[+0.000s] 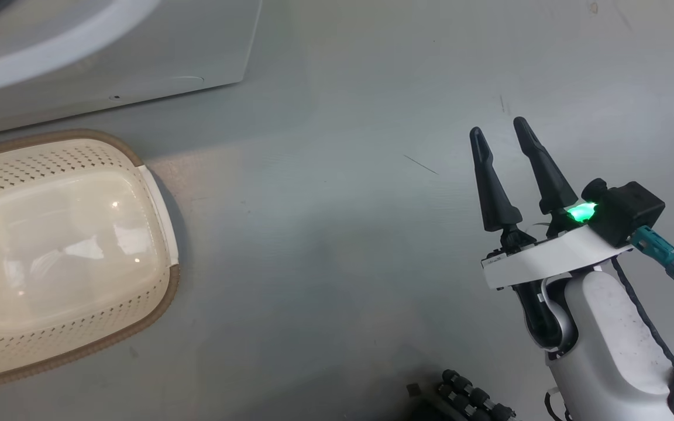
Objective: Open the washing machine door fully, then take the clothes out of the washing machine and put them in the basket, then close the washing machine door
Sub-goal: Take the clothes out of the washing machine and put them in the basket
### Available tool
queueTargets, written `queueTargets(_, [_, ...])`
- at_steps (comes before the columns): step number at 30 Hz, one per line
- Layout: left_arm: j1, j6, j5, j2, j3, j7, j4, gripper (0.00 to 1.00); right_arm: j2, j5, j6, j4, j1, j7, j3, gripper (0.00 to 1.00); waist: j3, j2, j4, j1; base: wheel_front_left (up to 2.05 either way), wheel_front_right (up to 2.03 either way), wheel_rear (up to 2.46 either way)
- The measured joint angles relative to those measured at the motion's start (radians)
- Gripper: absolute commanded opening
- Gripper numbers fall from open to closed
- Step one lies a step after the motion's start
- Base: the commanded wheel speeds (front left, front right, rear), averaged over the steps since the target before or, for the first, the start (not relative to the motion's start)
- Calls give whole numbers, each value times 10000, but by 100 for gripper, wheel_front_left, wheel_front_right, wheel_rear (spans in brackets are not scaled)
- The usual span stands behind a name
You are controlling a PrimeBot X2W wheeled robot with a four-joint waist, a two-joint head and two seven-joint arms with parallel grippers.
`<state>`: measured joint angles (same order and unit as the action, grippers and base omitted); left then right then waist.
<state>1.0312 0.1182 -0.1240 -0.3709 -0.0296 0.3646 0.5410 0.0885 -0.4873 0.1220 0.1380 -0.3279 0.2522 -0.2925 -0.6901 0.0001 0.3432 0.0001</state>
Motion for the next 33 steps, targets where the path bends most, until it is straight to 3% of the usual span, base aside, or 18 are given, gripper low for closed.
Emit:
queueTargets(12, [788, 0, -414, -694, 100, 696, 422, 100, -155, -159, 0, 59, -380, 0, -219, 100, -400, 0, 349, 0, 0, 0, 0])
queueTargets(33, [1219, -2, -617, -988, 211, 1827, 1356, 100, -240, -230, 0, 265, -507, 0, -353, 100, -435, 0, 571, 0, 0, 0, 0])
